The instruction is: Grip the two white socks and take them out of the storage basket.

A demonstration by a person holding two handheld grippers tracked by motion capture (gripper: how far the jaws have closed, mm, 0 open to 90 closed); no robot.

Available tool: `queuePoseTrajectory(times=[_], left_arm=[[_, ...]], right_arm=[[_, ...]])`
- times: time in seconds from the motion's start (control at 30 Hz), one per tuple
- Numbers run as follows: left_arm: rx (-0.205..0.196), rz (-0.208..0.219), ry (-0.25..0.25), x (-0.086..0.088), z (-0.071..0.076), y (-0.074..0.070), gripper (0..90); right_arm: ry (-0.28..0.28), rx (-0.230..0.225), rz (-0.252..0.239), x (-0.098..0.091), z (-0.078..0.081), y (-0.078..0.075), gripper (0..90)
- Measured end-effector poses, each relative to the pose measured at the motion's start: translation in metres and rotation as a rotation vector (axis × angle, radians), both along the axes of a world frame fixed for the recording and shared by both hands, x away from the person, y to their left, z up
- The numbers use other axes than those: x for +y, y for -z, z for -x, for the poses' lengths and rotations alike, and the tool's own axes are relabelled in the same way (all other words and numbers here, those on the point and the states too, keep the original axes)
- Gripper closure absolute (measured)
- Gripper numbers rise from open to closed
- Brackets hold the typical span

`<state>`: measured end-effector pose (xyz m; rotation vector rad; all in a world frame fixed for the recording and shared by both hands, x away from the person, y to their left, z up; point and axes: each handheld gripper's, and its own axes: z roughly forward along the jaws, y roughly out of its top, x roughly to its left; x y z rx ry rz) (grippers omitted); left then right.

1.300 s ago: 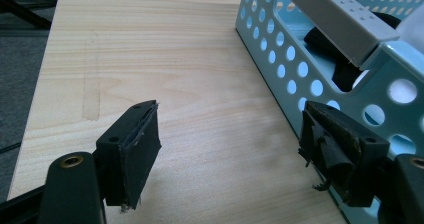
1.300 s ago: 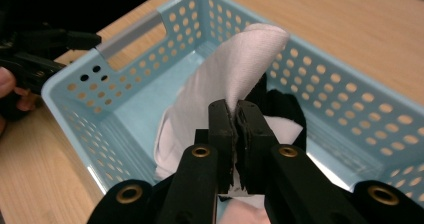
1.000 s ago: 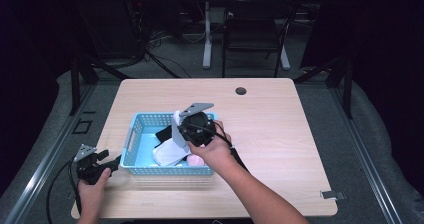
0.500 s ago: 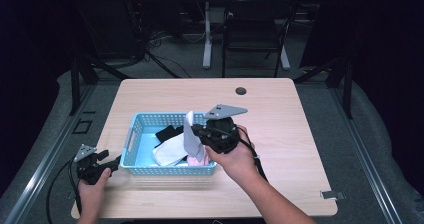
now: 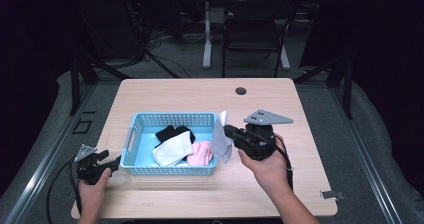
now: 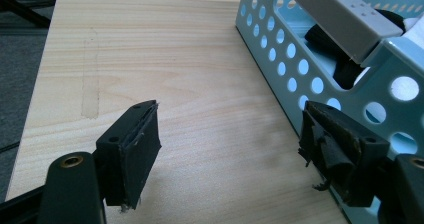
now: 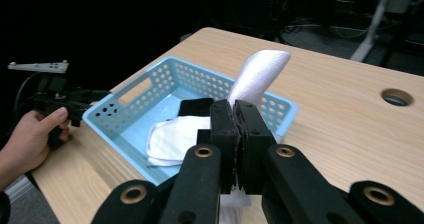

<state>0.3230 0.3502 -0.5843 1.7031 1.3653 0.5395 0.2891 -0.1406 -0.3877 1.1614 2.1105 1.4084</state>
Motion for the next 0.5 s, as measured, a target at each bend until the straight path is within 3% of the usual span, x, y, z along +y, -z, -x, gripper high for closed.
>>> queuePoseTrajectory(times=[0.2,0.5], left_arm=[[0.001,-0.002,0.001,0.0,0.0,0.0,23.9],[0.0,-0.001,-0.001,0.0,0.0,0.0,23.9]], right_arm=[[0.05,0.01,-0.008,-0.016,0.003,0.01,88.2],[0.107,0.049,0.009,-0.026,0.002,0.042,88.2]])
